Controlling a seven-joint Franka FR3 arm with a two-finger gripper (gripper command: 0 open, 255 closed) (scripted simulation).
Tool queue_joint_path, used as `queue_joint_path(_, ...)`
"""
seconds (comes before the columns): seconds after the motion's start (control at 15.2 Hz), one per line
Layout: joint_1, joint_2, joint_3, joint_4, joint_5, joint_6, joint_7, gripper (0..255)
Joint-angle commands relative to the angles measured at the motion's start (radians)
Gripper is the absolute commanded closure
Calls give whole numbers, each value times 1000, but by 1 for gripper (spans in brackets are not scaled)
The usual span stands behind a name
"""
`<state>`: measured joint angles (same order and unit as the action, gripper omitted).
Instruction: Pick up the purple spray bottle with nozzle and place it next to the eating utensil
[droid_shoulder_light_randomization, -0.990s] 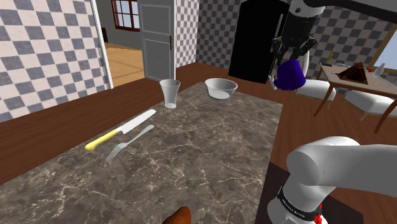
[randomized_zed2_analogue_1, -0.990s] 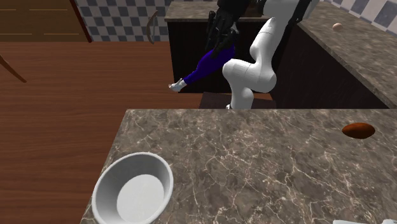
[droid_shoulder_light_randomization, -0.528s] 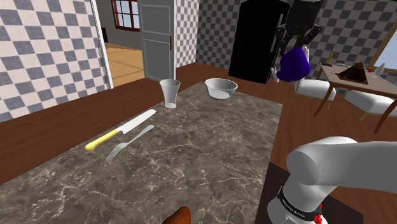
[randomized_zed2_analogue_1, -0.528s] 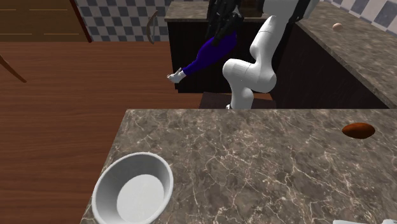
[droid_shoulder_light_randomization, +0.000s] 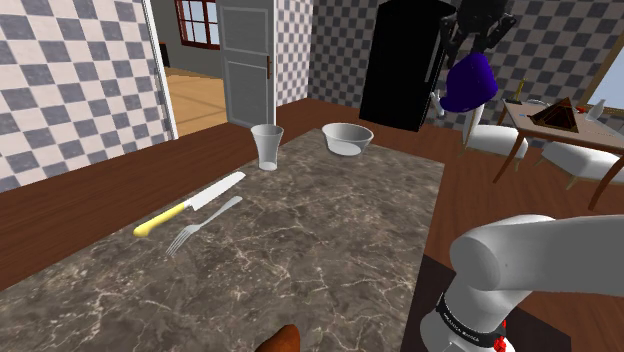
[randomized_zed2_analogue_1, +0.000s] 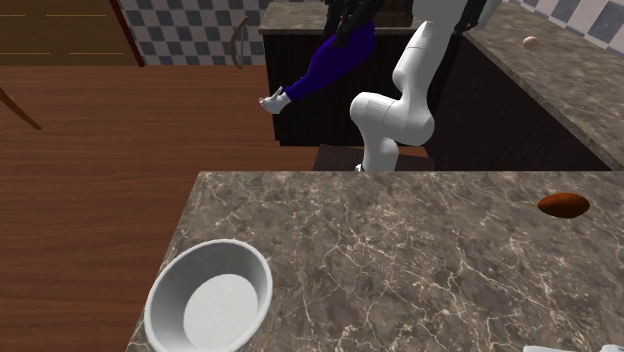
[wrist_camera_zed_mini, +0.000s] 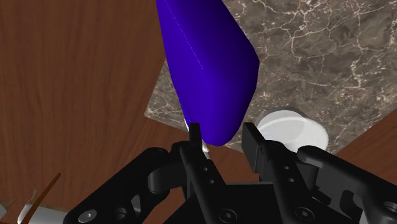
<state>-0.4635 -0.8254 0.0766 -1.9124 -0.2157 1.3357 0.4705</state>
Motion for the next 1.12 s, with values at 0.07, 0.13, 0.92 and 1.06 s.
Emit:
queue_joint_path(0.07, -4, 32, 4, 69, -1, -36, -7, 255)
queue_joint_path(0.13, -6, 43, 5, 92, -2, -47, -10, 255)
queue_joint_path(0.92, 2, 98, 206, 12, 96, 50, 218, 255)
queue_joint_path(1.06, 2, 118, 248, 2, 112, 74, 264, 255)
